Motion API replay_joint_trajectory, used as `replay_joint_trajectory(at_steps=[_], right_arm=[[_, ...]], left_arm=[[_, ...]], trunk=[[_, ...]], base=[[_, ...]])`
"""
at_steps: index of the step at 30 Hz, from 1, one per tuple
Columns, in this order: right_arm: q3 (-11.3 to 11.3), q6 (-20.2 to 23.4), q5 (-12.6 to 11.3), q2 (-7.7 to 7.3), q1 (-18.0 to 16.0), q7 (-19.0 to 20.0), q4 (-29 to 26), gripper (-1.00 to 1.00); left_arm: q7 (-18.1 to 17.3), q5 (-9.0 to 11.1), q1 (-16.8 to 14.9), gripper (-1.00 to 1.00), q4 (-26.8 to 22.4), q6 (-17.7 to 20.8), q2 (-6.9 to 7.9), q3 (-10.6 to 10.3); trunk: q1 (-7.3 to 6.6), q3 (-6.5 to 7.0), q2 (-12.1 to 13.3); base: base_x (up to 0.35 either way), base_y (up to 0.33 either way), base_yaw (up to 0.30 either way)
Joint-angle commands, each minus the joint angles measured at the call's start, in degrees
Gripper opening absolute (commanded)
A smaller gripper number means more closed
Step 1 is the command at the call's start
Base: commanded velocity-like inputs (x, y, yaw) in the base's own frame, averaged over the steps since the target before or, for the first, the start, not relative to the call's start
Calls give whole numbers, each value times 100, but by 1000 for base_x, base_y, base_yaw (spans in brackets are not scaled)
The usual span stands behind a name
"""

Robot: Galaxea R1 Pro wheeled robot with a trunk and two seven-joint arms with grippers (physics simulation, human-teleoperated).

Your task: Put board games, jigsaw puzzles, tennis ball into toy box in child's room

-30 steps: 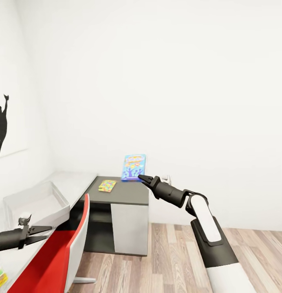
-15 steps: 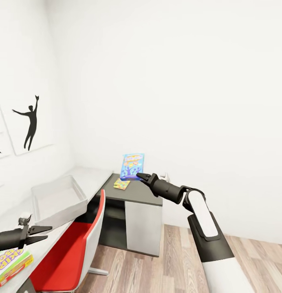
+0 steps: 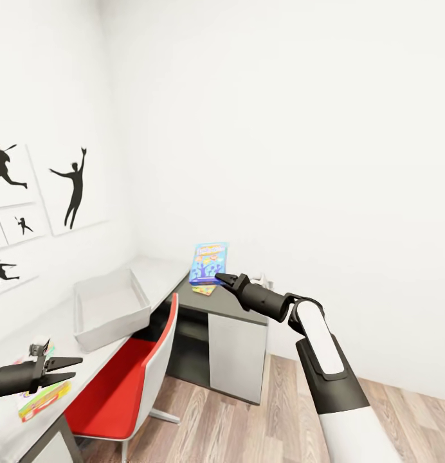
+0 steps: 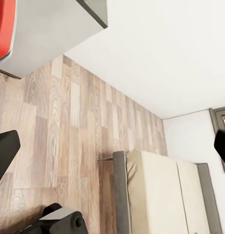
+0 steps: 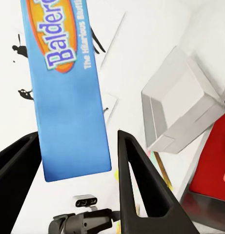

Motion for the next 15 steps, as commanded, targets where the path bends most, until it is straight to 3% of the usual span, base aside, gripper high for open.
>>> replay_joint_trajectory(at_steps=[1, 15], right_arm=[[-3, 10, -66, 0, -2, -59, -6, -100], [17, 23, -67, 0, 1, -59, -14, -100]], left_arm=[[-40, -49, -4, 100, -1, 60, -5, 17], [-40, -49, -4, 100, -1, 60, -2, 23]], trunk=[[2, -10, -5], [2, -114, -5]], base=[[0, -112, 204], [0, -108, 198]])
